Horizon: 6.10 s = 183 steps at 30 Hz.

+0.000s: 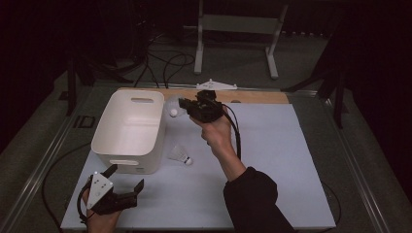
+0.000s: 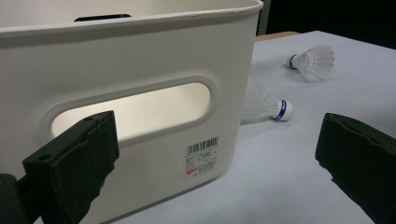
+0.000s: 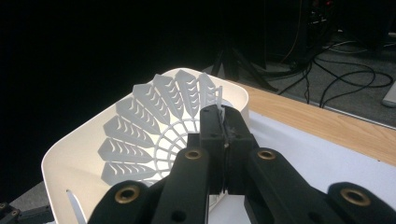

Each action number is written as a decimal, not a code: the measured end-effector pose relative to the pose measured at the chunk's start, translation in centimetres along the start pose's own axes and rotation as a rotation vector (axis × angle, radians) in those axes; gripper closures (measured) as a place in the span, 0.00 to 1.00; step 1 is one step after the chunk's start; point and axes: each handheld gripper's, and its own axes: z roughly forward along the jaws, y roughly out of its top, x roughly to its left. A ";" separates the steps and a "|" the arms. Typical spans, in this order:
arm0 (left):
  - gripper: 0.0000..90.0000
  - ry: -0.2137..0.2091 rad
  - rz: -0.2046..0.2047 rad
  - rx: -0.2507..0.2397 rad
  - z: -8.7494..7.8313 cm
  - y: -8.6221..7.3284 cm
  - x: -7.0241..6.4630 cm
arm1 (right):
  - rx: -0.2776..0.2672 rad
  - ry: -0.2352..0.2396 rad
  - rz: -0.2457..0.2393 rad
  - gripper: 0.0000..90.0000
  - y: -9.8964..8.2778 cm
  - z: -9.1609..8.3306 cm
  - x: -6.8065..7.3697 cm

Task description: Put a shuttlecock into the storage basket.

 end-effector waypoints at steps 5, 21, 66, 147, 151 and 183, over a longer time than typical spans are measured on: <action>0.00 0.000 0.000 0.000 0.0 0.0 0.0 | 0.005 0.003 -0.005 0.99 0.0 0.2 0.2; 0.00 -0.001 0.000 -0.001 0.0 0.0 0.0 | 0.007 0.038 -0.020 0.99 0.1 0.9 0.9; 0.00 0.000 0.003 -0.004 -0.1 0.0 0.1 | 0.027 0.087 -0.045 0.99 0.0 3.3 4.0; 0.00 0.003 -0.001 -0.009 -0.2 0.0 0.1 | 0.073 -0.040 -0.125 0.10 -1.2 1.6 1.1; 0.00 0.001 0.001 -0.007 -0.1 0.0 0.1 | 0.075 -0.045 -0.129 0.10 -1.3 1.5 0.9; 0.00 0.002 0.000 -0.007 -0.1 0.0 0.0 | 0.096 -0.118 -0.167 0.10 -2.2 -0.5 -1.2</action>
